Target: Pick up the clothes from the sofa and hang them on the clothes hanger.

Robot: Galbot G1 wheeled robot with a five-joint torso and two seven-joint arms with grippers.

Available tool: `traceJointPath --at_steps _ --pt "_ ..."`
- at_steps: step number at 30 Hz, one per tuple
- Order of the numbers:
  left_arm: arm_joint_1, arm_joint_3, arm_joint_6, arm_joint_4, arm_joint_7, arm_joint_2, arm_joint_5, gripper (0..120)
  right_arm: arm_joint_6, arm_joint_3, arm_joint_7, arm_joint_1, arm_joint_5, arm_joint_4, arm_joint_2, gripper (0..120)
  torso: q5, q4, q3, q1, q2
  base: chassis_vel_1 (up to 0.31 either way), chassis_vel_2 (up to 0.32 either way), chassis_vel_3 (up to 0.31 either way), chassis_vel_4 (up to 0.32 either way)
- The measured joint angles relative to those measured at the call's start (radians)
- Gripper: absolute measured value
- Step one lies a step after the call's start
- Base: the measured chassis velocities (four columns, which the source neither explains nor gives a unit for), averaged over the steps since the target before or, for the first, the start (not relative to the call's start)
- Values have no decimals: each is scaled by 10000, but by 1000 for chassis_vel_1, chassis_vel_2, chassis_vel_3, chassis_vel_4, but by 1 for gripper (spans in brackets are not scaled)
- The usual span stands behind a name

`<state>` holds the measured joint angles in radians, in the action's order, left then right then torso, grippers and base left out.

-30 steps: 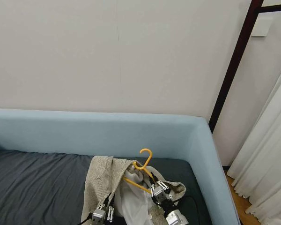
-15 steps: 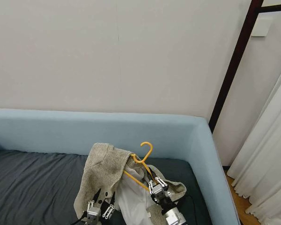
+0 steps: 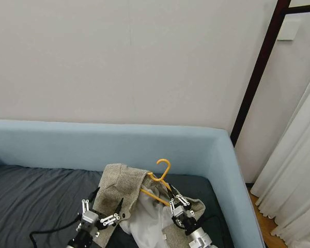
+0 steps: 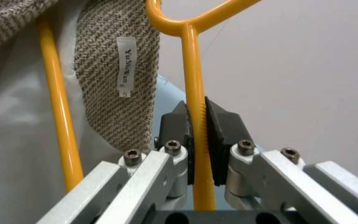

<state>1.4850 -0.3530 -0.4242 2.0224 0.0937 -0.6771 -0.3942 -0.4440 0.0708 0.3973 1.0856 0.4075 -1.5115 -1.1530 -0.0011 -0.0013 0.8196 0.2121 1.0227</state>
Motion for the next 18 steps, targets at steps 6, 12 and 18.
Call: traceJointPath --at_steps 6,12,18 --pt "-1390 270 -131 -498 -1363 2558 -2651 100 -152 52 17 -117 96 189 -47 5 -1 -1 1 1 0 0 0 0 0" --pt "-2084 450 -494 -1490 -4254 3684 -4373 96 -341 220 45 -369 249 452 -128 5 2 0 2 1 0 0 0 0 0" --pt "-2887 767 -386 -2663 -6686 4439 -5351 97 -764 163 61 -584 852 711 -291 5 -1 1 1 1 0 0 0 0 0"
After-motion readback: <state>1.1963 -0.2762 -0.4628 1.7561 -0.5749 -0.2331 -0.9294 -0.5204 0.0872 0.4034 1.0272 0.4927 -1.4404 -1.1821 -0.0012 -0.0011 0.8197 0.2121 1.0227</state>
